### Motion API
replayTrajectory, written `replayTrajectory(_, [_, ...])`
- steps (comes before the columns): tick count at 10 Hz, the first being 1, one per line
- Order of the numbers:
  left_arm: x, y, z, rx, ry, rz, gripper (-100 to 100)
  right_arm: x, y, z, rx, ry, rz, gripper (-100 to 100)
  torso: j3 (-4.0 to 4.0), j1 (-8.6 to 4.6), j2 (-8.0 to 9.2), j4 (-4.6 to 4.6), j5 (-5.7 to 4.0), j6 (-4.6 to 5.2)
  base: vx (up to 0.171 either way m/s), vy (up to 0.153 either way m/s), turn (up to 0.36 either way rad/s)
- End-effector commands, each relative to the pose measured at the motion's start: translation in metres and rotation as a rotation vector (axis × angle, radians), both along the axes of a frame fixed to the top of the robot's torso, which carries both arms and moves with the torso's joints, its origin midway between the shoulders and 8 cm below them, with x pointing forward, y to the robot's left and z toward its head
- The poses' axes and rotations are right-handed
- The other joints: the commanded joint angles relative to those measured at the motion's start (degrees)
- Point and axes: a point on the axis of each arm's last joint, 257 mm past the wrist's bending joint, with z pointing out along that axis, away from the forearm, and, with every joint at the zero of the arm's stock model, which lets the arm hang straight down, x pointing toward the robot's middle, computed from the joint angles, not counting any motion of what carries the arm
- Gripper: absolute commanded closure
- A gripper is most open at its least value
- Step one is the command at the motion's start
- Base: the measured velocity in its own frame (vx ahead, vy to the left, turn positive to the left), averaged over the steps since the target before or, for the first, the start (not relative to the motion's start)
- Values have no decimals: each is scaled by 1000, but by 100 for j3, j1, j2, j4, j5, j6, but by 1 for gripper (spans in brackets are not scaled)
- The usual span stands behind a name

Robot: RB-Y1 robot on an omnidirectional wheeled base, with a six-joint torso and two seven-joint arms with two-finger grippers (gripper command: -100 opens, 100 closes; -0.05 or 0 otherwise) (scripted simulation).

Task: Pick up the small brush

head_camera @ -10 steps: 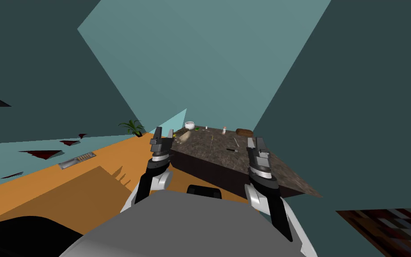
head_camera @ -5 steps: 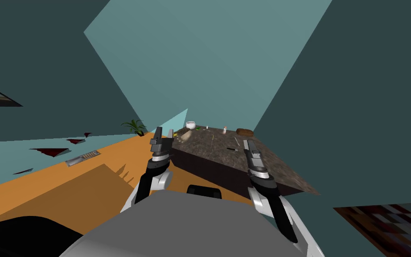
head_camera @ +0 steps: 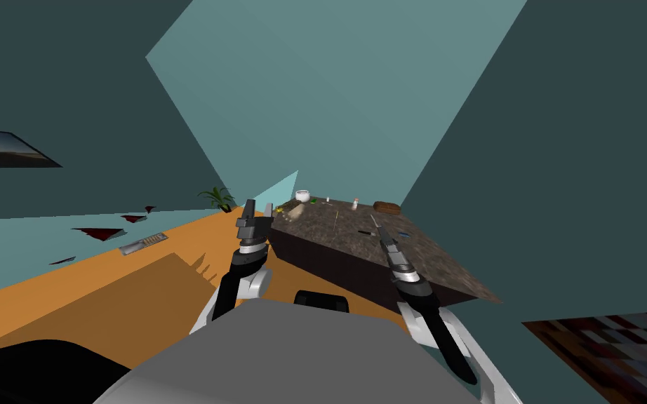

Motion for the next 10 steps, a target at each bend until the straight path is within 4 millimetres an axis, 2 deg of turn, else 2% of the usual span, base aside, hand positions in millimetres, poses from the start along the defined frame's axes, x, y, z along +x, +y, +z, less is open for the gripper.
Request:
replayTrajectory(1, [0, 0, 0, 0, 0, 0, 0, 1, 2, -10, -51, 28, 12, -100, 0, 0, 0, 0, 0, 0, -55, 16, 28])
replayTrajectory(2, [0, 0, 0, 0, 0, 0, 0, 5, -1, -33, -105, 76, 7, -100, -1, -1, -3, 0, 0, 1, -51, 14, 73])
replayTrajectory(3, [0, 0, 0, 0, 0, 0, 0, 5, 1, -34, -128, 80, 20, -100, -1, -1, -2, 0, 0, 0, -47, 11, 27])
replayTrajectory(4, [0, 0, 0, 0, 0, 0, 0, 7, -4, -58, -182, 130, 14, -100, -2, -3, -5, 0, 0, 1, -66, 22, 70])
replayTrajectory(5, [0, 0, 0, 0, 0, 0, 0, 7, -3, -59, -207, 134, 28, -100, 0, -1, 0, 0, 0, 0, -65, 19, 33])
replayTrajectory(6, [0, 0, 0, 0, 0, 0, 0, 8, -10, -84, -262, 186, 21, -100, 1, 0, 0, 1, 1, 1, -73, 18, 82])
replayTrajectory(7, [0, 0, 0, 0, 0, 0, 0, 7, -9, -85, -288, 190, 35, -100, 2, -1, 3, 1, 0, 0, -54, 8, 40])
replayTrajectory(8, [0, 0, 0, 0, 0, 0, 0, 6, -15, -107, -351, 234, 36, -100, 0, -4, -2, 1, 0, 2, -55, 18, 103])
replayTrajectory(9, [0, 0, 0, 0, 0, 0, 0, 6, -17, -112, -371, 246, 43, -100, -2, -2, -4, 0, 0, -1, -48, 18, 43])
replayTrajectory(10, [0, 0, 0, 0, 0, 0, 0, 4, -27, -137, -434, 298, 42, -100, -2, -1, -5, 0, 0, 2, -59, 34, 88])
